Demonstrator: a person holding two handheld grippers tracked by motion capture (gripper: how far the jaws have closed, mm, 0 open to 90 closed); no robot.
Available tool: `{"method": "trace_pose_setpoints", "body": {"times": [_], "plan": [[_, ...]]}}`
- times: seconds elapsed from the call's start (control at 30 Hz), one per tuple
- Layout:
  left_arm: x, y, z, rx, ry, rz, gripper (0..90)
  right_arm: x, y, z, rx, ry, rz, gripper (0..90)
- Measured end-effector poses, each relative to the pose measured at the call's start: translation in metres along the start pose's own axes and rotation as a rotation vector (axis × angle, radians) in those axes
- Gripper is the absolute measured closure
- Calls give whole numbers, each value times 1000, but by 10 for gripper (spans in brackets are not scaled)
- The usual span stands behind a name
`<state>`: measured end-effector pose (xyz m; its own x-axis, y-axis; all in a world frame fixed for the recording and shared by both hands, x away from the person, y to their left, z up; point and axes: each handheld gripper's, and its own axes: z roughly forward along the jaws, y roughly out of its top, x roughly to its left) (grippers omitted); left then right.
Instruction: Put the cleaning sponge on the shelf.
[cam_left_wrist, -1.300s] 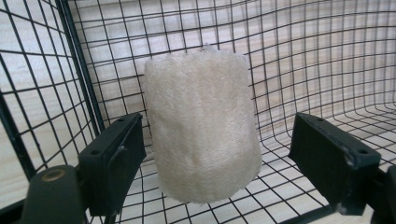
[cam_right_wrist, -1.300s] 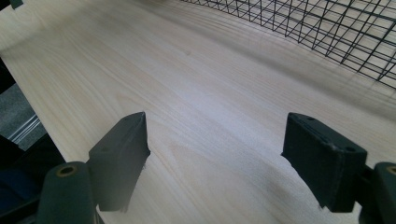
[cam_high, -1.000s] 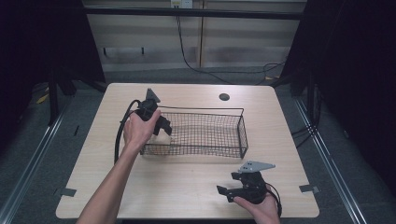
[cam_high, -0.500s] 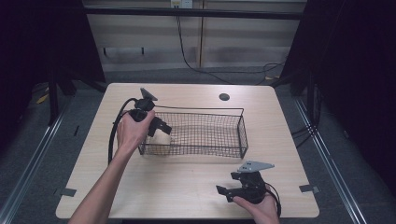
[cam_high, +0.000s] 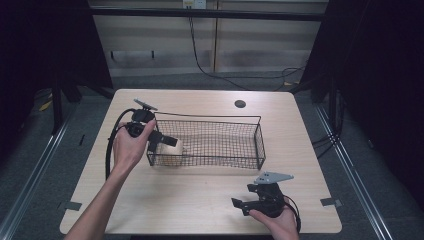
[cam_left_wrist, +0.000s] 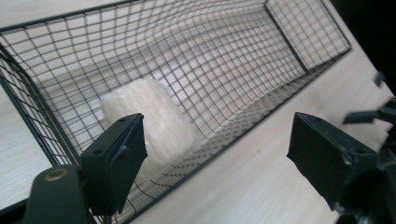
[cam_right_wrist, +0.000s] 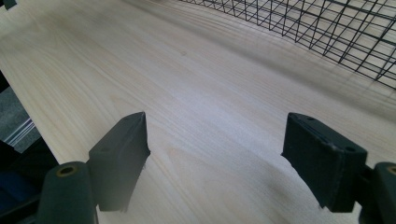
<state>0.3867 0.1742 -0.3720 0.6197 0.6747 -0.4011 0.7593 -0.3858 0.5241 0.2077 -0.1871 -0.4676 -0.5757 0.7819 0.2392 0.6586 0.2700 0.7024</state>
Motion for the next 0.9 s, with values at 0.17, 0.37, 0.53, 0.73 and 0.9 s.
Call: {"method": "trace_pose_setpoints", "body": {"times": [0.17, 0.37, 0.53, 0.73, 0.9], "plan": [[0, -14, -7, -35, -2, 38, 193, 0, 0, -1, 0, -3, -4, 222], [2, -29, -20, -83, 5, 52, 192, -1, 0, 0, -1, -7, -3, 222], [3, -44, -29, -108, 15, 63, 189, -1, 0, -1, 2, -9, 3, 222], [13, -67, -42, -120, 51, 32, 187, -1, 0, 0, 3, -11, 5, 222], [21, -86, -51, -138, 89, -1, 186, -2, 1, 0, 5, -13, 4, 222]]}}
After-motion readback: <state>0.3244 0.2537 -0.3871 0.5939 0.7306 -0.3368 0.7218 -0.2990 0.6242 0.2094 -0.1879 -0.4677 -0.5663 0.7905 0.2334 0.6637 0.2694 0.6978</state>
